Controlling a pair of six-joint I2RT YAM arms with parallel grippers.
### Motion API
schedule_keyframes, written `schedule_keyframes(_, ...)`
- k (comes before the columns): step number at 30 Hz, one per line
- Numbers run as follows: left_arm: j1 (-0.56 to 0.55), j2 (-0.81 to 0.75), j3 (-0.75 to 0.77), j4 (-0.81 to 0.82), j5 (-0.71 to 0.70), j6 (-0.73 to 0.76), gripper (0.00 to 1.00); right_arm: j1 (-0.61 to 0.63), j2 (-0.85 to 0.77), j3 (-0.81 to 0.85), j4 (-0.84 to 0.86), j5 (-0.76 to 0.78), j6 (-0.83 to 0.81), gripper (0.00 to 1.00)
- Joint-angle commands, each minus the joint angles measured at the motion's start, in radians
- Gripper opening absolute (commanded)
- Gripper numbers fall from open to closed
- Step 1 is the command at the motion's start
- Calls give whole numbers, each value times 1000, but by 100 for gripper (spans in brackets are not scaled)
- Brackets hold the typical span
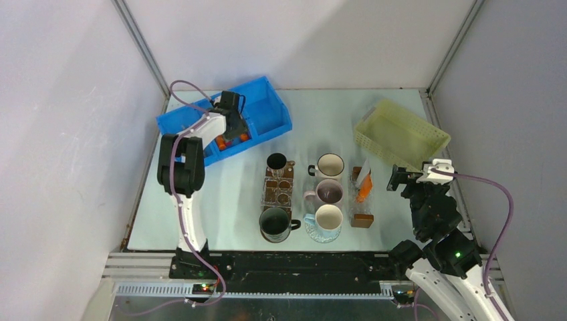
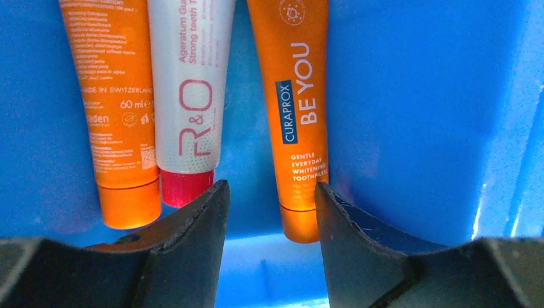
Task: Prepare toiletry sets of a toothbrush and toothpaste on the tray
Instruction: Pick up the toothpaste from the storage box.
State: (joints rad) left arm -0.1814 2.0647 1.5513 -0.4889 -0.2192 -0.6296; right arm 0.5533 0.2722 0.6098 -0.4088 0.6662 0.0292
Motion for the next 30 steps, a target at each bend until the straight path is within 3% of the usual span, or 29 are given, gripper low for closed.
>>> schedule_keyframes(1, 19, 28, 37, 40, 79, -30, 59, -21, -1, -4, 42, -29, -6, 97)
schedule_keyframes(11, 28, 76, 62, -29, 52, -42, 57, -46, 2, -5, 40, -68, -1, 97)
schedule_keyframes(26, 30, 10, 69, -87, -42, 2, 33, -58, 5, -8, 36, -112, 0, 97)
schedule_keyframes(30, 30, -13, 64, -83, -73, 19, 34, -60, 5, -8, 37, -118, 2, 97)
